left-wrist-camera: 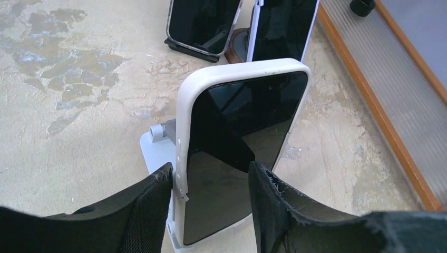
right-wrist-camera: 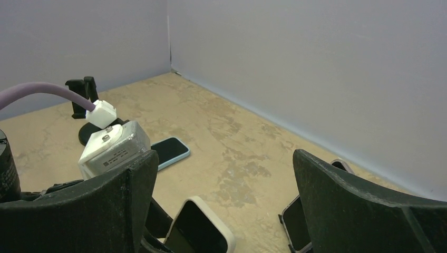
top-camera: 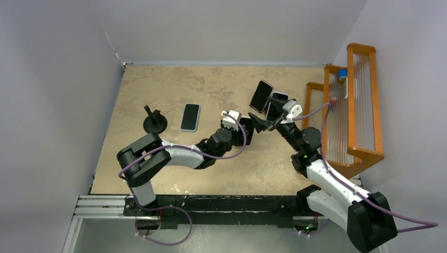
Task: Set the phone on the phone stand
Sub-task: Move the phone stand with the phone to the center of the board.
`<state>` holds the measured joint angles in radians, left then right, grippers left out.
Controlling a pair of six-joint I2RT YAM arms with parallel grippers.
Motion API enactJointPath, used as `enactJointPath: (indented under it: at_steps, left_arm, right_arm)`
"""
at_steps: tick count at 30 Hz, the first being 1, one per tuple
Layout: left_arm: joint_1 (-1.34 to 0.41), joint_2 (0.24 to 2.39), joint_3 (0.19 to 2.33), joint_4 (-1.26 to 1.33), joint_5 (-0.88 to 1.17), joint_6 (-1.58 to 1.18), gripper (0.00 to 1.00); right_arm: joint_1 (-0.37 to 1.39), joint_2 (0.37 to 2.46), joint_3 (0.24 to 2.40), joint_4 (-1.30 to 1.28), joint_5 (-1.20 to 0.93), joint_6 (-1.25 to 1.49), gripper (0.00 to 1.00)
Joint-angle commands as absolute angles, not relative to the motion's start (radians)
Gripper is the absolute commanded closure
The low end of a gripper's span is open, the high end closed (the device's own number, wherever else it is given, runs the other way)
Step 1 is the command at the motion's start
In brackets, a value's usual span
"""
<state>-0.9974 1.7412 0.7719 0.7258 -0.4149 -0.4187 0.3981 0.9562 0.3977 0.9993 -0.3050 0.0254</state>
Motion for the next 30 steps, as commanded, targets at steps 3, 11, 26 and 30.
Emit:
enactJointPath:
  at_steps: [3,11,26,30]
  left_arm:
    - [-1.002,1.774,0.759,0.791,-0.446,-0.437,0.49]
    - [-1.002,1.746,0.742,0.714,-0.527,-0.456,0.10]
    - [-1.078,1.681,0.797,0.582,-0.573,-0.497,0.06]
    - [-1.097,1.770,0.921,0.420,-0.605,-0.587,0.05]
  right_arm:
    - [0.395,0.958,0.391,1.049,-0.318,0.008,0.01]
    - [0.395,0.970,0.389,1.051,-0.327,0.008,0.01]
    - [0.395,0.981,0.387,1.063,-0.325,0.011,0.01]
    - [0.396,0.970,0.387,1.060,-0.324,0.014,0.01]
